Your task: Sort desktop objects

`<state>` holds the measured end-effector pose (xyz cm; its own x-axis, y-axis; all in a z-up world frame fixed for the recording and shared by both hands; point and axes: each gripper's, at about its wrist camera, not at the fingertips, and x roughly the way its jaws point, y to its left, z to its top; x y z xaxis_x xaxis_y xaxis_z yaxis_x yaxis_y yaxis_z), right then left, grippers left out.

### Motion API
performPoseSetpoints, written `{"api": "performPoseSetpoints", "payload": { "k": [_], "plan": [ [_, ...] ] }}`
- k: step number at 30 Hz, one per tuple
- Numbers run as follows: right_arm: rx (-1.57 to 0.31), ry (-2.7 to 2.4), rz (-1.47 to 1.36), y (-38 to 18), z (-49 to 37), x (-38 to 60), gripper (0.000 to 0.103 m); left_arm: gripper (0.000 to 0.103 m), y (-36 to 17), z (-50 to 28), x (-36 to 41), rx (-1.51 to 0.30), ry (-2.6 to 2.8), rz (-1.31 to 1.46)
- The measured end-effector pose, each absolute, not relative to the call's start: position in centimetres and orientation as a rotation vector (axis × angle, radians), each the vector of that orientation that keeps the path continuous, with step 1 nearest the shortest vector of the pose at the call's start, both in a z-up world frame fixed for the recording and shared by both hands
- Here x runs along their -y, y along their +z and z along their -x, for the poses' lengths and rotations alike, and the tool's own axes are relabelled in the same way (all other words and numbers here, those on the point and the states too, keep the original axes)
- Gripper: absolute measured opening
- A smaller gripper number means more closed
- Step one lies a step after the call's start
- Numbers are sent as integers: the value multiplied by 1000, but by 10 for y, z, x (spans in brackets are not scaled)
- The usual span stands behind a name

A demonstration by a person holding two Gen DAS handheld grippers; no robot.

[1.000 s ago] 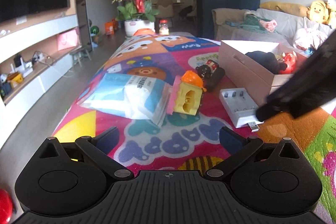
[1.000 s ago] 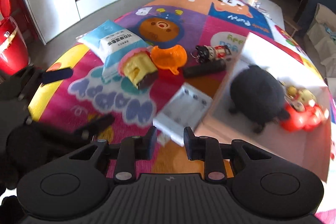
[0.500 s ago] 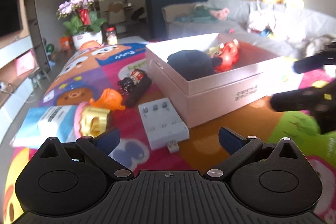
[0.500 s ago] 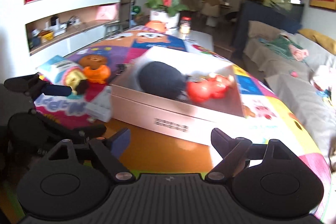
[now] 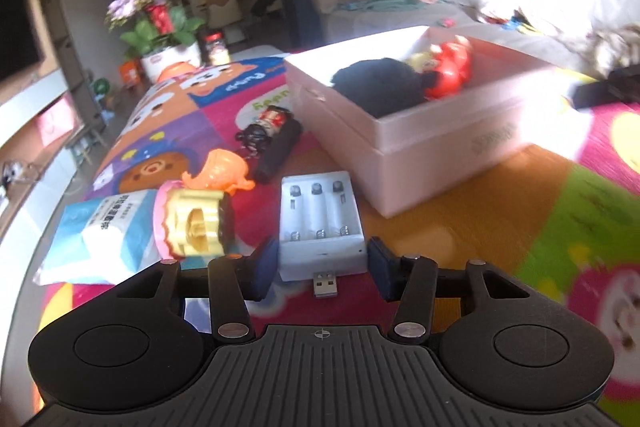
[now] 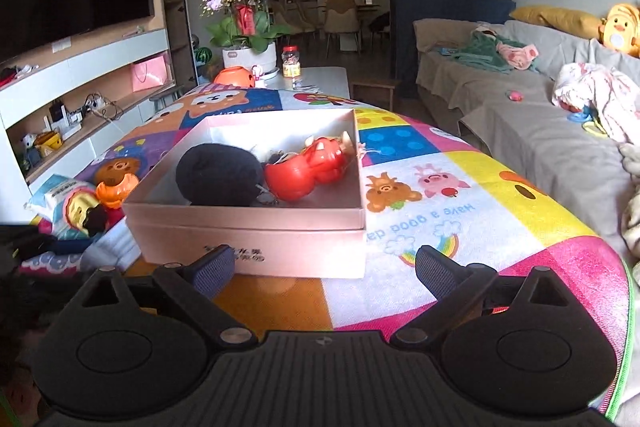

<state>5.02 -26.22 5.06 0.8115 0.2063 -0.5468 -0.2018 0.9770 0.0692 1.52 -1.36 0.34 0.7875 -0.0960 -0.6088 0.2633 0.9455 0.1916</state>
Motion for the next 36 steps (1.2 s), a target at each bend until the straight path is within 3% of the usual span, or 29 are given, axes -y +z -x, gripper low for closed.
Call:
{"api": "performPoseSetpoints", "payload": {
  "k": [7, 8, 10, 16, 20, 27, 36],
  "plan": [
    [-615, 214, -74, 53, -97, 256, 99, 57, 10, 26, 22, -679, -396, -208],
    [-622, 216, -82, 52, -103, 253, 99, 60, 11, 30, 24, -678, -415, -205],
    [-626, 217, -91, 51, -113, 247, 99, 77, 11, 36, 28, -663, -422, -209],
    [-630, 261, -129, 51, -125, 223, 103, 95, 11, 31, 20, -651, -387, -192],
    [-636, 412, -111, 55, -112, 209, 103, 97, 11, 16, 13, -643, -343, -170],
    [-471, 427, 106, 74, -49, 208, 103, 100, 6, -28, 5, -684, -341, -38],
    [-544, 319, 203, 58, -60, 217, 103, 101, 9, -3, 23, -720, -562, 15]
  ]
}}
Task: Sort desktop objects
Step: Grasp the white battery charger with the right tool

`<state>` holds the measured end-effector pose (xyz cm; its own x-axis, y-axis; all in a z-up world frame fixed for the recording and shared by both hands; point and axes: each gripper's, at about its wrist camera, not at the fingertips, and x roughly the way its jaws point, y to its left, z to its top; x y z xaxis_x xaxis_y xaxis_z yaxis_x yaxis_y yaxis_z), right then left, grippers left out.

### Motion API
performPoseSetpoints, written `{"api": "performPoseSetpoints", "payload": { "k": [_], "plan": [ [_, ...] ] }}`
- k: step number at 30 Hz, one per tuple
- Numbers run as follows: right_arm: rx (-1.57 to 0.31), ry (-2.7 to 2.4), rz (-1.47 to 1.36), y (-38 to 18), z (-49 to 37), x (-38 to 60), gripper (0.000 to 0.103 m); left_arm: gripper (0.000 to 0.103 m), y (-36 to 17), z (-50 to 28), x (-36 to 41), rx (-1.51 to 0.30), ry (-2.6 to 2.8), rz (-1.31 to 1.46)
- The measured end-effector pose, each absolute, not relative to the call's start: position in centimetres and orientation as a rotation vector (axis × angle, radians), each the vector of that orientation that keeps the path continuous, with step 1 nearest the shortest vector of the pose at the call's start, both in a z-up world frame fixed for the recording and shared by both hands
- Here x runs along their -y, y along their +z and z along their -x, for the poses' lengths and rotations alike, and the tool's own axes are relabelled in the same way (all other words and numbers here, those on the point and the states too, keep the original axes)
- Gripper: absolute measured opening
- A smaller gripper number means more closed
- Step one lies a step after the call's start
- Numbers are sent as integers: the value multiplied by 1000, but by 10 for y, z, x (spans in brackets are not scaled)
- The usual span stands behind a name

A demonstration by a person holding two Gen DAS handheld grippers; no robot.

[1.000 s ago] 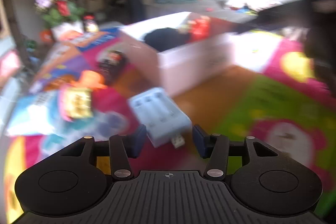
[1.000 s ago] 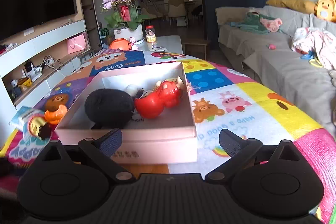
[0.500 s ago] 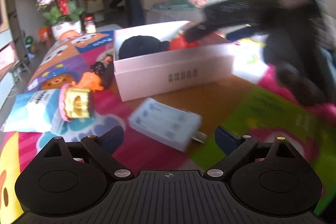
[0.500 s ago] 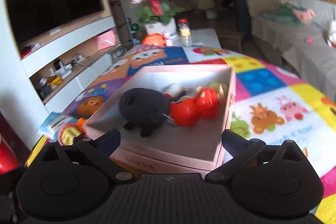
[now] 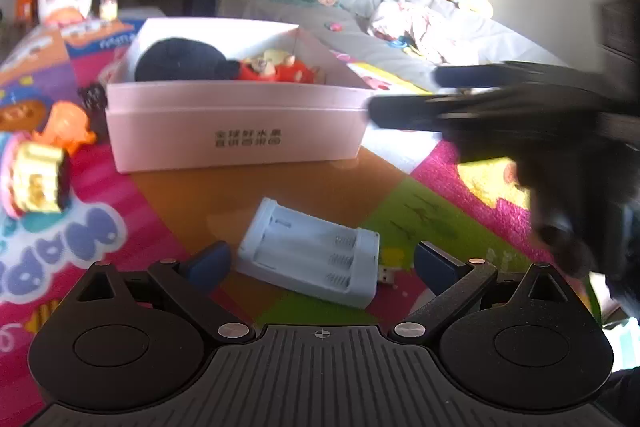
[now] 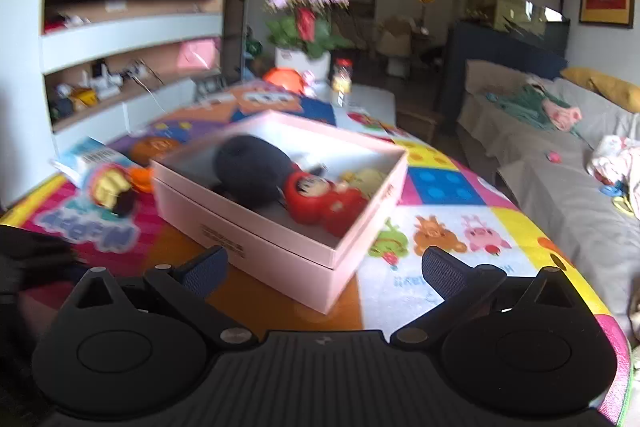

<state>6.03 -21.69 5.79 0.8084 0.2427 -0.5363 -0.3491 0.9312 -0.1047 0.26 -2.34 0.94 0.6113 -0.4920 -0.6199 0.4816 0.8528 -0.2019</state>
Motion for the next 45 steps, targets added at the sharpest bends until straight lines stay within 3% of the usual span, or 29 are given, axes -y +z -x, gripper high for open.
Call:
{"api": "performPoseSetpoints", "payload": {
  "k": [11, 17, 22, 27, 37, 45],
  "plan": [
    [-615, 57, 271, 29, -113, 223, 101, 102, 27, -5, -25, -558, -88, -135],
    [-665, 409, 96, 45, -55, 224, 101, 102, 21, -21, -39, -555, 41, -106],
    [-715, 585, 313, 24, -7, 176, 101, 102, 20, -16, -43, -571, 44, -80],
    [-611, 422, 497, 16, -10, 175, 102, 102, 18, -10, -39, -578, 26, -96],
    [-673, 352, 260, 24, -28, 203, 102, 103, 19, -48, 24, -519, -113, -220],
    [-701, 389, 199, 12, -24, 174, 103, 103, 18, -60, 10, -511, 25, -266]
  ]
}}
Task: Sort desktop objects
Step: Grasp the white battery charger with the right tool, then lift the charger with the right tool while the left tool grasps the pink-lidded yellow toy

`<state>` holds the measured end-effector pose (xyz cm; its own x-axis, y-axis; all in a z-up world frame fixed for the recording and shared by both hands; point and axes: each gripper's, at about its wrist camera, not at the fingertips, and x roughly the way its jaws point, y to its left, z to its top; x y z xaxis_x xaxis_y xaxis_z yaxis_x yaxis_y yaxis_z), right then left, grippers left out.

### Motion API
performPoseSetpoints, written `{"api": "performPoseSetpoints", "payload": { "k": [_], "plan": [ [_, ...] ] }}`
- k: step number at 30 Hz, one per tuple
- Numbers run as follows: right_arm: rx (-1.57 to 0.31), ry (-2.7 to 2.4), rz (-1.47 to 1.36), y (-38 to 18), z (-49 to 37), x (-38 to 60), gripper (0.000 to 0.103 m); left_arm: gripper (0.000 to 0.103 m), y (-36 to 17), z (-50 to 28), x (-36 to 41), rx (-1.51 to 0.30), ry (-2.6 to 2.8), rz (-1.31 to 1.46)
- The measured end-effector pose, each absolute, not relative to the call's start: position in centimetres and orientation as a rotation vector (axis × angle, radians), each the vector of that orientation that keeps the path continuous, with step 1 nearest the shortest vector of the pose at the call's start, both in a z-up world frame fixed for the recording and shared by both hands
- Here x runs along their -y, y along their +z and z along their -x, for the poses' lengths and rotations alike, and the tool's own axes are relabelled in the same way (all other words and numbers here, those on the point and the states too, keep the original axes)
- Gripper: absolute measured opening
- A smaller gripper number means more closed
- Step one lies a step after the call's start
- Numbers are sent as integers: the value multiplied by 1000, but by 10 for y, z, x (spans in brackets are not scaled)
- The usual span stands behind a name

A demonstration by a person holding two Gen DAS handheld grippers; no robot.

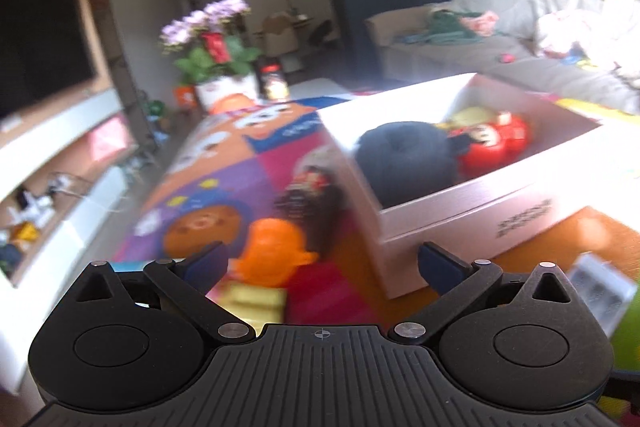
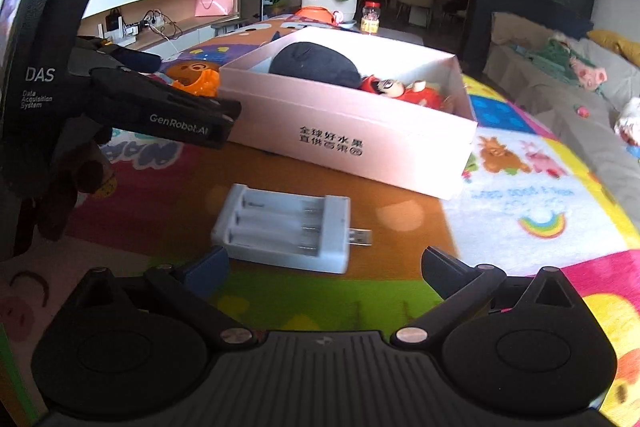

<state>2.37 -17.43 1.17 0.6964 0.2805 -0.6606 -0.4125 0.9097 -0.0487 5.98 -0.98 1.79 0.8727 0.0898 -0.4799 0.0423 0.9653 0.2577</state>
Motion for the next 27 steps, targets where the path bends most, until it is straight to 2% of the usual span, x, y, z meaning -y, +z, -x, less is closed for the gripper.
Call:
{"api": "performPoseSetpoints", "payload": {
  "k": [10, 11, 12, 13, 19, 24, 26, 27],
  "plan": [
    [-780, 351, 124, 7, -52, 154, 103, 103, 19, -24, -25, -505, -17, -246],
    [-772, 355, 115, 8, -52, 158, 101, 103, 18, -26, -27, -514, -11, -243],
    [-764, 363, 121, 8, -50, 160, 93, 103, 17, -28, -28, -523, 0, -241],
    [-753, 375, 136, 9, -48, 161, 91, 103, 15, -30, -28, -528, 16, -238],
    [-728, 391, 144, 9, -29, 186, 91, 103, 13, -43, -29, -530, 63, -233],
    [-725, 327, 17, 10, -26, 215, 91, 103, 11, -45, -23, -519, 58, -270],
    [-723, 319, 5, 10, -27, 216, 91, 100, 12, -43, -17, -505, 44, -293],
    [-720, 317, 15, 10, -26, 214, 92, 93, 13, -41, -15, -504, 27, -304]
  ]
}}
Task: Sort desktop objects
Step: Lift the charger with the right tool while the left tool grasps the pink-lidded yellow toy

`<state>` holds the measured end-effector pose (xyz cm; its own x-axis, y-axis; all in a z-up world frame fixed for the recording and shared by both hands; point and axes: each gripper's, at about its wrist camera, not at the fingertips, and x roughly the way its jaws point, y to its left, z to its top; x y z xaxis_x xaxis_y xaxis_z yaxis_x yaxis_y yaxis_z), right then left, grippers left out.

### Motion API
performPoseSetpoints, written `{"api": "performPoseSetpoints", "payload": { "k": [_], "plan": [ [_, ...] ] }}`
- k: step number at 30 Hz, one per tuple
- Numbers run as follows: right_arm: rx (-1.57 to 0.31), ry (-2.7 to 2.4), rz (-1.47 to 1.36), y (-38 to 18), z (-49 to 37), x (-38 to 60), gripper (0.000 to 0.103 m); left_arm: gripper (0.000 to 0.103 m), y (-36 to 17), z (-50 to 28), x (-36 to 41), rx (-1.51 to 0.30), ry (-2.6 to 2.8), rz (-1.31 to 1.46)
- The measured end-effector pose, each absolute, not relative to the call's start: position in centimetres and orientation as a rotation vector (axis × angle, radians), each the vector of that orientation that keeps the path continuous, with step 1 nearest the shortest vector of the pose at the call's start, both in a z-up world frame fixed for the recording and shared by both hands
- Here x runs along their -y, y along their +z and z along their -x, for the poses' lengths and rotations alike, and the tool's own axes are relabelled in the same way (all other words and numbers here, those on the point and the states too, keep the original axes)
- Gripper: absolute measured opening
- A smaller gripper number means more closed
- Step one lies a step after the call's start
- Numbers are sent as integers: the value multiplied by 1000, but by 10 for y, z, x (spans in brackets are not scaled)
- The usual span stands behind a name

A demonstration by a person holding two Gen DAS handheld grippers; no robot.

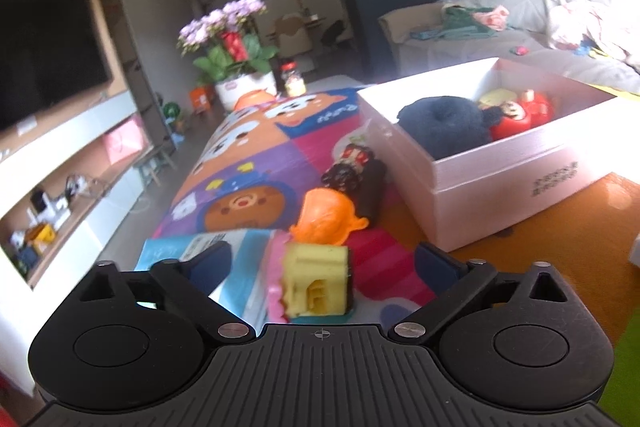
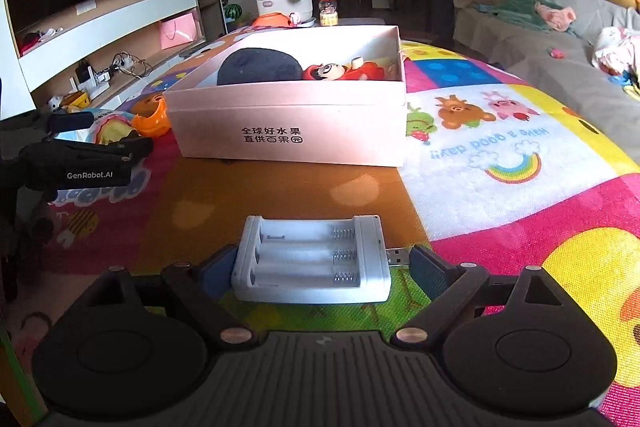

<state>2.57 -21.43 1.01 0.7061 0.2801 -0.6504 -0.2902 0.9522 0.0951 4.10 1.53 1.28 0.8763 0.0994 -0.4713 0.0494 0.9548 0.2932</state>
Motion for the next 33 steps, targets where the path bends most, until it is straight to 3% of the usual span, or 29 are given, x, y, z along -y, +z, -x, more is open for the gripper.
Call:
{"api": "performPoseSetpoints", "payload": {
  "k": [1, 2, 7, 22, 27, 29, 33],
  "plan": [
    [-719, 320, 24, 10, -25, 213, 92, 87, 13, -40, -14, -508, 6, -308],
    [-715, 325, 29, 10, -24, 212, 92, 87, 14, -39, -12, -514, -27, -305],
    [-704, 327, 20, 11, -21, 214, 92, 95, 18, -18, -1, -484, -254, -302],
    [-703, 315, 13, 12, -20, 215, 97, 97, 11, -40, -10, -581, -182, -157],
    [-713, 311, 2, 11, -22, 216, 97, 97, 2, -38, 9, -580, -197, -240],
    [-710, 313, 0, 11, -22, 216, 97, 94, 4, -39, 8, -574, -177, -229],
    [-709, 312, -4, 11, -22, 217, 97, 74, 6, -47, 6, -584, -137, -224]
  ]
}}
